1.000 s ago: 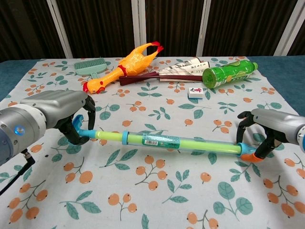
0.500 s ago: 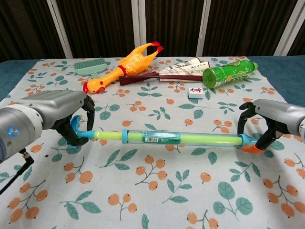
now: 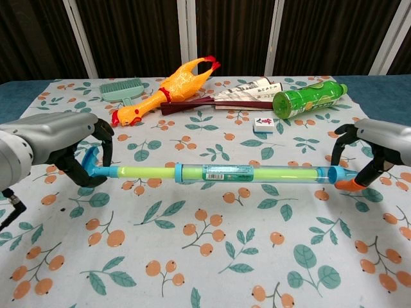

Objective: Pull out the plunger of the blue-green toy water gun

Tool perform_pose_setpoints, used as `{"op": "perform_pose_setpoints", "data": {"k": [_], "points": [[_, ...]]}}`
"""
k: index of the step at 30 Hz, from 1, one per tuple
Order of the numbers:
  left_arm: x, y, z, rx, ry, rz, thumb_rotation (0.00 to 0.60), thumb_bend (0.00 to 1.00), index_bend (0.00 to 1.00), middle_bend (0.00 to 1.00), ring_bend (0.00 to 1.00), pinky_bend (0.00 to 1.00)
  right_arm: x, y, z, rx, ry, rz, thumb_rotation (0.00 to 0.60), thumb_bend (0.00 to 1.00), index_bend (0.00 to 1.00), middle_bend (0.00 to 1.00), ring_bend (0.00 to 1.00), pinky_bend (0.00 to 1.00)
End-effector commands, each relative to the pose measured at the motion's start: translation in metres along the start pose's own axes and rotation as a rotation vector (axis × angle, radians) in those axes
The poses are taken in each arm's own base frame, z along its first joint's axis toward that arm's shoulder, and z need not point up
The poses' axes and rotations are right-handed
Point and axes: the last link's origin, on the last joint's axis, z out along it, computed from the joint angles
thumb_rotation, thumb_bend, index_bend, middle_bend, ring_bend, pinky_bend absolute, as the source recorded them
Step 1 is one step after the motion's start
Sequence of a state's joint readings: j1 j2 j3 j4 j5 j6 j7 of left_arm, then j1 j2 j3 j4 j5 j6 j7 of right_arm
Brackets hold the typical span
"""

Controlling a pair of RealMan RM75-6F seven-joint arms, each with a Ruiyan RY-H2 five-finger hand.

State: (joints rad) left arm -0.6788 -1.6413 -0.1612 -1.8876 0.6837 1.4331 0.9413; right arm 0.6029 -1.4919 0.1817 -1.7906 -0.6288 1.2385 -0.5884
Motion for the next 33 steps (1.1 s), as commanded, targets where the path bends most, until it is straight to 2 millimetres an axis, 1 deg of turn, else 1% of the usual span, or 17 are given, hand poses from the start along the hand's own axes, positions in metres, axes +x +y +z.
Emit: {"op": "perform_pose_setpoints", "data": {"k": [1,12,27,33], "points": [[0.000,-0.009,0.000,0.009,-0.004,-0.002,0.600,0.46,0.61,0.10,0.00,0.09,0.002,0.002,0.001,-0.008,0.008,-0.001,0.600,0.35,0.62,0.05,0.00,0.00],[0.005,-0.032,0.004,0.036,-0.001,-0.002,0.600,0.46,0.61,0.10,0.00,0.09,0.009,0.010,0.005,-0.036,0.029,-0.015,0.600,0.35,0.62,0.05,0.00,0.00],[0.009,-0.055,0.007,0.071,0.000,0.008,0.600,0.46,0.61,0.10,0.00,0.09,0.023,0.028,0.010,-0.086,0.057,-0.025,0.600,0.35,0.62,0.05,0.00,0.00],[0.013,-0.063,0.005,0.073,0.001,0.013,0.600,0.46,0.61,0.10,0.00,0.09,0.029,0.034,0.011,-0.101,0.075,-0.033,0.600,0.35,0.62,0.05,0.00,0.00]]}}
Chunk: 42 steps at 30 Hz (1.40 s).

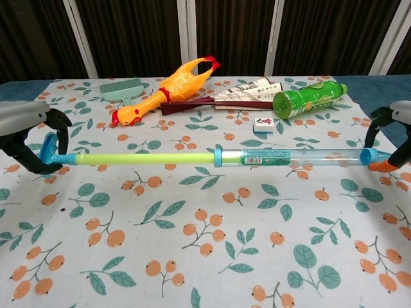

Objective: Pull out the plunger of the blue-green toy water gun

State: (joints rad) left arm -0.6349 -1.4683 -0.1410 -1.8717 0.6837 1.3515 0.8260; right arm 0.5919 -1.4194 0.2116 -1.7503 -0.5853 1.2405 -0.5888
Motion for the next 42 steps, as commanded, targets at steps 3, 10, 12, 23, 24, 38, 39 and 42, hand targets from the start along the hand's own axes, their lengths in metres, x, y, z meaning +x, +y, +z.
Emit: {"op": "perform_pose_setpoints", "data": {"k": [3,10,12,23,24,38,39,42], "points": [[0.003,-0.007,-0.002,-0.004,0.004,0.016,0.600,0.46,0.61,0.10,0.00,0.09,0.006,0.002,0.000,-0.003,0.020,-0.015,0.600,0.35,0.62,0.05,0.00,0.00],[0.010,-0.014,-0.002,0.002,0.011,0.017,0.600,0.46,0.61,0.10,0.00,0.09,0.012,0.005,0.000,-0.029,0.025,-0.016,0.600,0.35,0.62,0.05,0.00,0.00],[0.012,-0.015,-0.002,0.000,0.009,0.021,0.600,0.46,0.61,0.10,0.00,0.09,0.012,0.006,0.000,-0.034,0.026,-0.018,0.600,0.35,0.62,0.05,0.00,0.00],[0.017,-0.019,-0.004,0.001,-0.001,0.048,0.600,0.46,0.61,0.10,0.00,0.09,0.014,0.017,0.003,-0.060,0.027,-0.011,0.600,0.35,0.62,0.05,0.00,0.00],[0.017,-0.019,-0.004,0.001,-0.002,0.049,0.600,0.46,0.61,0.10,0.00,0.09,0.015,0.018,0.003,-0.062,0.029,-0.011,0.600,0.35,0.62,0.05,0.00,0.00],[0.018,-0.016,-0.007,-0.007,-0.017,0.060,0.600,0.44,0.56,0.08,0.00,0.09,0.023,0.025,0.006,-0.072,0.033,-0.001,0.600,0.35,0.59,0.05,0.00,0.00],[0.018,-0.015,-0.007,-0.008,-0.018,0.059,0.600,0.41,0.52,0.07,0.00,0.09,0.022,0.025,0.005,-0.068,0.024,0.008,0.600,0.35,0.54,0.05,0.00,0.00],[0.019,-0.013,-0.008,-0.014,-0.022,0.056,0.600,0.31,0.40,0.03,0.00,0.08,0.022,0.026,0.005,-0.061,0.015,0.018,0.600,0.35,0.30,0.02,0.00,0.00]]}}
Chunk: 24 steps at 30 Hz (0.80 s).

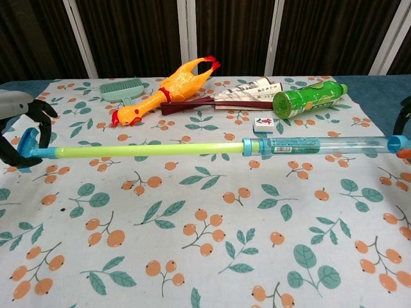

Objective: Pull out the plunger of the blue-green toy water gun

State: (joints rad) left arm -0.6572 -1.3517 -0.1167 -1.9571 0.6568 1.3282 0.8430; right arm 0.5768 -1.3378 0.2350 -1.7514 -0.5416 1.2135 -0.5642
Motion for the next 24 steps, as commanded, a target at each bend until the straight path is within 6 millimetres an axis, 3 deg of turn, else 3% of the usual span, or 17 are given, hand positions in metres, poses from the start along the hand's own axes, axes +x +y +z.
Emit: {"op": "perform_pose_setpoints", "data": {"k": [1,3,6,9,16,20,24], "points": [[0.001,0.001,0.000,-0.005,-0.002,-0.002,0.600,0.29,0.37,0.03,0.00,0.08,0.000,0.001,0.000,0.006,-0.004,0.007,0.600,0.35,0.24,0.01,0.00,0.00],[0.001,0.002,-0.001,-0.009,0.000,-0.002,0.600,0.24,0.30,0.02,0.00,0.07,0.001,0.002,0.000,0.010,0.001,0.000,0.600,0.35,0.10,0.00,0.00,0.00],[0.003,0.002,-0.002,-0.013,0.001,-0.009,0.600,0.20,0.20,0.01,0.00,0.06,0.003,0.004,0.000,0.010,0.010,-0.008,0.600,0.35,0.00,0.00,0.00,0.00],[0.006,0.002,-0.003,-0.021,0.011,-0.044,0.600,0.20,0.14,0.01,0.00,0.06,0.007,0.005,-0.001,0.015,0.017,0.001,0.600,0.35,0.00,0.00,0.00,0.00],[0.013,-0.009,-0.021,-0.072,0.063,-0.160,0.600,0.20,0.13,0.01,0.00,0.06,0.014,0.016,-0.019,0.066,0.017,0.019,0.600,0.35,0.00,0.00,0.00,0.00],[0.015,-0.028,-0.041,-0.105,0.119,-0.206,0.600,0.19,0.12,0.02,0.00,0.06,0.023,0.032,-0.041,0.094,0.020,0.041,0.600,0.35,0.00,0.00,0.00,0.00],[0.008,-0.057,-0.072,-0.143,0.182,-0.214,0.600,0.18,0.12,0.01,0.00,0.06,0.031,0.063,-0.074,0.110,0.045,0.074,0.600,0.33,0.00,0.00,0.00,0.00]]}}
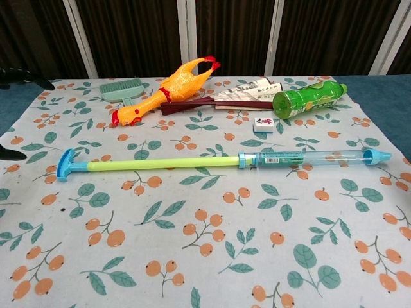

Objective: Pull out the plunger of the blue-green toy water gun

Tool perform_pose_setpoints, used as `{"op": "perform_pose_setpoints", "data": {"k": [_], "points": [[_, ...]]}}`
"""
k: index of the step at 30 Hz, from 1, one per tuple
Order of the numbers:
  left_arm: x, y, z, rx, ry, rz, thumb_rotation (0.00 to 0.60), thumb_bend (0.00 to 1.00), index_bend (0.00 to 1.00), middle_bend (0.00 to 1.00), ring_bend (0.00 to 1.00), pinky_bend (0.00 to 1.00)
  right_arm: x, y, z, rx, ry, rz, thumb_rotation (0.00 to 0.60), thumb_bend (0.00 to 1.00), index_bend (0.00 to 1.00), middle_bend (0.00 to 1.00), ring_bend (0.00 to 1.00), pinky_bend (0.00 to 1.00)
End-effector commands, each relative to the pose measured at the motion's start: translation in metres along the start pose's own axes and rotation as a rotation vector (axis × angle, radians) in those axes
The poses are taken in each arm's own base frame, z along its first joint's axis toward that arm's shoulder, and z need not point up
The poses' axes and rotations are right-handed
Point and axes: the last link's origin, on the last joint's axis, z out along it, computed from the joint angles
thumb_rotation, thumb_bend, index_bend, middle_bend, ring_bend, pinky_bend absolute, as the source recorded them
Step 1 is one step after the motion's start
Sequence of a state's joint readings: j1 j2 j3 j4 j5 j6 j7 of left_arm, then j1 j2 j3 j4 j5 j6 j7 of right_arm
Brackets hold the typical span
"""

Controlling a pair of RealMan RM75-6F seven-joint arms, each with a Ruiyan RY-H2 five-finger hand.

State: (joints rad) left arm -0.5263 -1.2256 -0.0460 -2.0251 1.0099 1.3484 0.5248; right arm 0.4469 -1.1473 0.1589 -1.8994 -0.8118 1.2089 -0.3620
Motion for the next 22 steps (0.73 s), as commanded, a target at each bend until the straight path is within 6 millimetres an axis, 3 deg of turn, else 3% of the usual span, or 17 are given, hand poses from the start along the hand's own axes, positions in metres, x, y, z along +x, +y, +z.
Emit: {"op": "perform_pose_setpoints", "data": {"k": [1,4,12,15,22], "points": [[0.002,-0.036,-0.049,-0.028,0.052,-0.027,0.600,0.18,0.11,0.01,0.00,0.06,0.011,0.031,-0.044,0.011,0.016,0.047,0.600,0.32,0.00,0.00,0.00,0.00],[0.000,-0.054,-0.078,-0.042,0.064,-0.046,0.600,0.16,0.06,0.00,0.00,0.05,0.016,0.048,-0.071,0.042,0.037,0.068,0.600,0.26,0.00,0.00,0.00,0.00],[-0.005,-0.098,-0.142,-0.038,0.082,-0.074,0.600,0.15,0.00,0.00,0.00,0.02,0.013,0.088,-0.136,0.136,0.141,-0.078,0.600,0.26,0.00,0.00,0.00,0.00],[-0.004,-0.115,-0.155,-0.023,0.101,-0.050,0.600,0.15,0.00,0.00,0.00,0.02,0.009,0.102,-0.149,0.137,0.160,-0.109,0.600,0.26,0.00,0.00,0.00,0.00],[-0.001,-0.135,-0.168,0.003,0.189,-0.010,0.600,0.15,0.00,0.00,0.00,0.01,0.010,0.109,-0.153,0.135,0.189,-0.067,0.600,0.26,0.00,0.00,0.00,0.00]]}}
